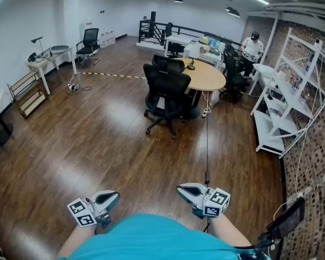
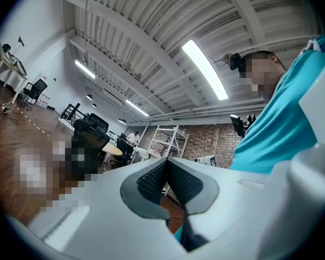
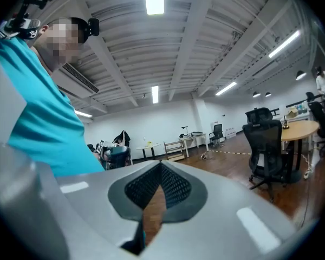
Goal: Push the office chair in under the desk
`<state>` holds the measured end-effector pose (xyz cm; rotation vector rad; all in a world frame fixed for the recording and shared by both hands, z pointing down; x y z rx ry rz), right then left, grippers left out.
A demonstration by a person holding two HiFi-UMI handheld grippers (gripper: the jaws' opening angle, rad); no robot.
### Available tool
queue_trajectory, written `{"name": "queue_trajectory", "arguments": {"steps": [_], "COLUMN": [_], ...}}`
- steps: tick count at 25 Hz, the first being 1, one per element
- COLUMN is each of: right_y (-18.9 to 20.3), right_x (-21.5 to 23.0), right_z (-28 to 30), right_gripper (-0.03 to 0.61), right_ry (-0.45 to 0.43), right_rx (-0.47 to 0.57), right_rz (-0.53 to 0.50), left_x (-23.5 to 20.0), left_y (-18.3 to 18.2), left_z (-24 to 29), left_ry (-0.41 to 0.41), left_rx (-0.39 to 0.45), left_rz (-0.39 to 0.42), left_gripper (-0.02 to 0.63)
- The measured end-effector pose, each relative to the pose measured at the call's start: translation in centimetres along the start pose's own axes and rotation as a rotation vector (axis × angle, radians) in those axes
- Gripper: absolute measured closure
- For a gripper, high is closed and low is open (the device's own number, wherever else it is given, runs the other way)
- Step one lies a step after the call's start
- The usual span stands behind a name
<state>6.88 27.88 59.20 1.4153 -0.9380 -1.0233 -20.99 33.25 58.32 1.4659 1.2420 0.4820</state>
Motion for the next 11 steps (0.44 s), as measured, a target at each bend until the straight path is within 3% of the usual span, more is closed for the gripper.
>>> {"name": "queue_trajectory", "arguments": {"steps": [11], "right_y": [-0.09], "right_x": [-0.14], "right_z": [-0.16], "right_gripper": [0.578], "right_ry": [-0.018], "right_rx": [-0.010], "right_rz": [-0.014], "left_x": [0.21], "left_y": [0.00], "left_z": [0.30], "left_ry": [0.000], "left_rx": [-0.006], "left_rz": [0.001], "left_gripper": [0.586]}}
Point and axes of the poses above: the fingertips, and each gripper's own axes: z forward along the fingers, x to its right, y out of its underside, the point moved 3 cm from there along -z, backward along the fingers, and after that the axes turned 7 degrees about -z, right-handed, at the moved point
